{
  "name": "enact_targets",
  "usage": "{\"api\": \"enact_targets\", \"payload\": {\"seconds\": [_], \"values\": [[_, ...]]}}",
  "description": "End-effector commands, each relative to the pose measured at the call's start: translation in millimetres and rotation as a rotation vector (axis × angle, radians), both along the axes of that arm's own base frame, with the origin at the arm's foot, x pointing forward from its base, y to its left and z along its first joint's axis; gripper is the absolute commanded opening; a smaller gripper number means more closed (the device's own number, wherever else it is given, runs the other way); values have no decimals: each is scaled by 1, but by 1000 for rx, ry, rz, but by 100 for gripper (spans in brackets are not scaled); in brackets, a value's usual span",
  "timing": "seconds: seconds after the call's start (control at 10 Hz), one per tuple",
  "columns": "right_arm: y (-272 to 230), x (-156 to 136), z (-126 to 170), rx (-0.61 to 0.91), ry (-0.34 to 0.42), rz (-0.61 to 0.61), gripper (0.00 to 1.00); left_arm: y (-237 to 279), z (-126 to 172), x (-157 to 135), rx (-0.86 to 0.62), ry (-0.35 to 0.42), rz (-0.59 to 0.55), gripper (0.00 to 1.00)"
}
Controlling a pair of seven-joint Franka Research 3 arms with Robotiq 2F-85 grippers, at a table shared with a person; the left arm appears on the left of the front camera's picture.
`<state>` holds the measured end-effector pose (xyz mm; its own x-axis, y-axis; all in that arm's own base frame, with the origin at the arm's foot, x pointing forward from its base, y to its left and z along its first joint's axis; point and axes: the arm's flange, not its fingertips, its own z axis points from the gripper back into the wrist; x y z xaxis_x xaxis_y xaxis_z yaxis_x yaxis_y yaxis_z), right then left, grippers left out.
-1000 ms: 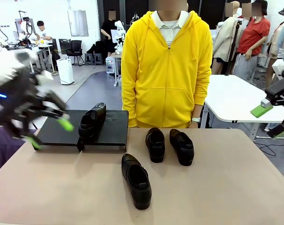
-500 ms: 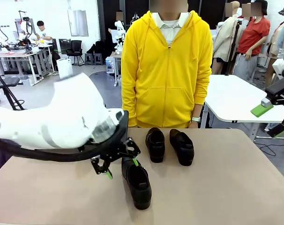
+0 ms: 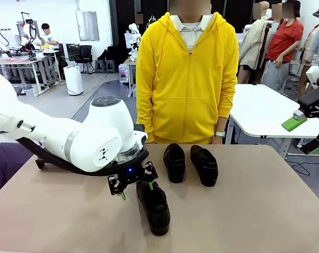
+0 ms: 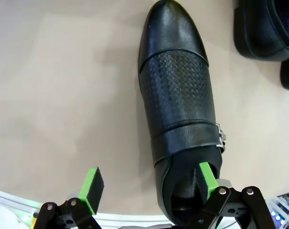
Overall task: Organize the shoes by placing them on the stand.
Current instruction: Place the Shoe from the middle of the table onto the Shoes Stand.
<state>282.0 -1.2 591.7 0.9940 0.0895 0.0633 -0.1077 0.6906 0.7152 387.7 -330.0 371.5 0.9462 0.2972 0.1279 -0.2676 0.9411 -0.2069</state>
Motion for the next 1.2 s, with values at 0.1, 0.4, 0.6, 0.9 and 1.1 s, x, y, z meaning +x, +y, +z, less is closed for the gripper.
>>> {"api": "enact_targets", "payload": {"seconds": [0.1, 0.4, 0.6, 0.9, 1.1], "values": [[0, 2, 3, 16, -10, 20, 100, -24, -21, 11, 49, 46, 5, 100], [0, 2, 3, 16, -10, 20, 100, -26, -21, 10, 69, 57, -19, 100], [0, 2, 3, 16, -10, 20, 100, -27, -22, 9, 95, 69, -32, 26], [0, 2, 3, 16, -10, 20, 100, -26, -19, 8, 132, 71, -30, 0], [0, 2, 3, 16, -10, 20, 100, -27, -20, 8, 136, 74, -37, 0]]}}
